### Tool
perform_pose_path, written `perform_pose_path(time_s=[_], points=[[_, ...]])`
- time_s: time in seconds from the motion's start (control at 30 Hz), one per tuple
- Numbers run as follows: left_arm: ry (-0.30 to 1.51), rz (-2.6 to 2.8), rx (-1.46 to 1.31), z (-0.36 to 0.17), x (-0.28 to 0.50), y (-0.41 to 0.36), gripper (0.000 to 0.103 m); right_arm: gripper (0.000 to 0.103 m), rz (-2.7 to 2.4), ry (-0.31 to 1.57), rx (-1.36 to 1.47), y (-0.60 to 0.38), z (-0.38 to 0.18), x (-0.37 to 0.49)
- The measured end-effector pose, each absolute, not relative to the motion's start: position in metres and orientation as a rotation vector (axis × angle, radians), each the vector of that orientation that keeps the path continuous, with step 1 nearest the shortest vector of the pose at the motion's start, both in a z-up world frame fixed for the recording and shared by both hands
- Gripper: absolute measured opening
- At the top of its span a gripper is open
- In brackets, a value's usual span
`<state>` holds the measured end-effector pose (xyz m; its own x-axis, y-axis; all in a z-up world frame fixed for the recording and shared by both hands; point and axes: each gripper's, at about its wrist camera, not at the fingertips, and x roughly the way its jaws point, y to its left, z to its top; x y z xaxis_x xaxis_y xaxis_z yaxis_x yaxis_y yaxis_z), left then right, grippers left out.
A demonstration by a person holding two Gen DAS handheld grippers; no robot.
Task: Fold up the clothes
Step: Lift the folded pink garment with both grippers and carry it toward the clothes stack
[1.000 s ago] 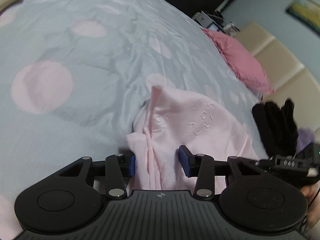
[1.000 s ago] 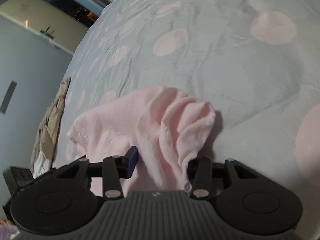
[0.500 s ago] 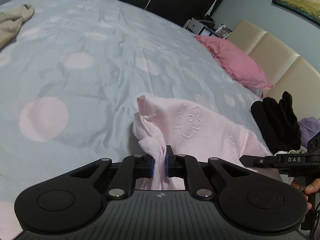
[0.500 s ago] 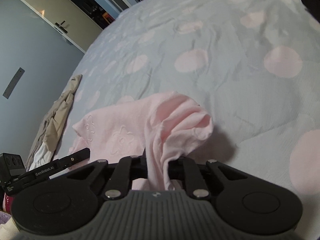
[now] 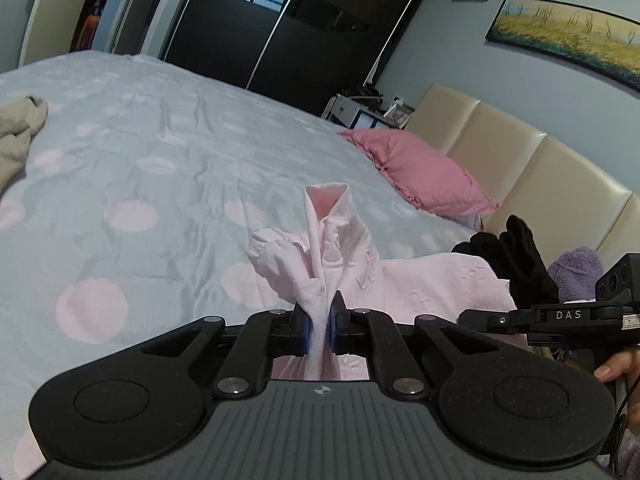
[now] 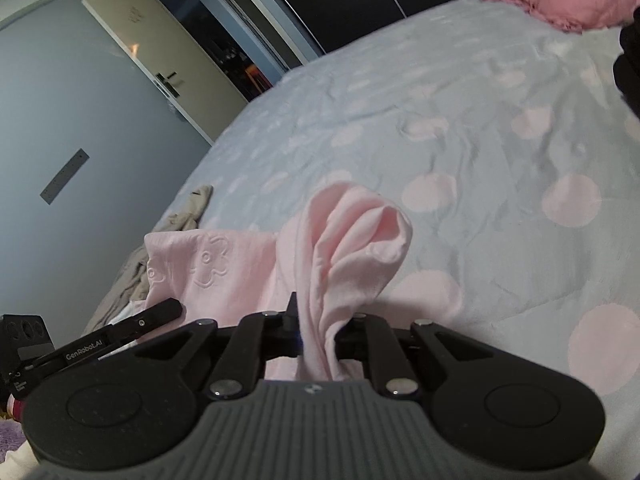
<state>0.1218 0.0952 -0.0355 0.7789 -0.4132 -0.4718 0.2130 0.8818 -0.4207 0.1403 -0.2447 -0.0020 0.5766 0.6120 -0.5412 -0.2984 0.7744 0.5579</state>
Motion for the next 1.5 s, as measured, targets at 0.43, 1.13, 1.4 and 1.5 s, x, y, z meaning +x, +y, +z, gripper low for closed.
perform_pose_path(time_s=[0.43,1.13,1.4,1.5], points=[[0.457,-0.374,-0.367,0.021,0.092,0.097,0.006,0.011,0.606,0.616,0.429,-0.256,0.07,0.093],[0.727,-0.31,-0.376,-0.03,0.1,0.108,0.006,0.012,0.555,0.829,0.335,-0.237,0.027,0.104],[0.833,-0.251,-0.39,-0.078,0.137,0.123,0.006,0.012,0.54,0.94,0.307,-0.212,-0.024,0.158],[0.879,-0.233,-0.407,-0.094,0.147,0.129,0.006,0.012,0.54,0.982,0.311,-0.208,-0.042,0.173]])
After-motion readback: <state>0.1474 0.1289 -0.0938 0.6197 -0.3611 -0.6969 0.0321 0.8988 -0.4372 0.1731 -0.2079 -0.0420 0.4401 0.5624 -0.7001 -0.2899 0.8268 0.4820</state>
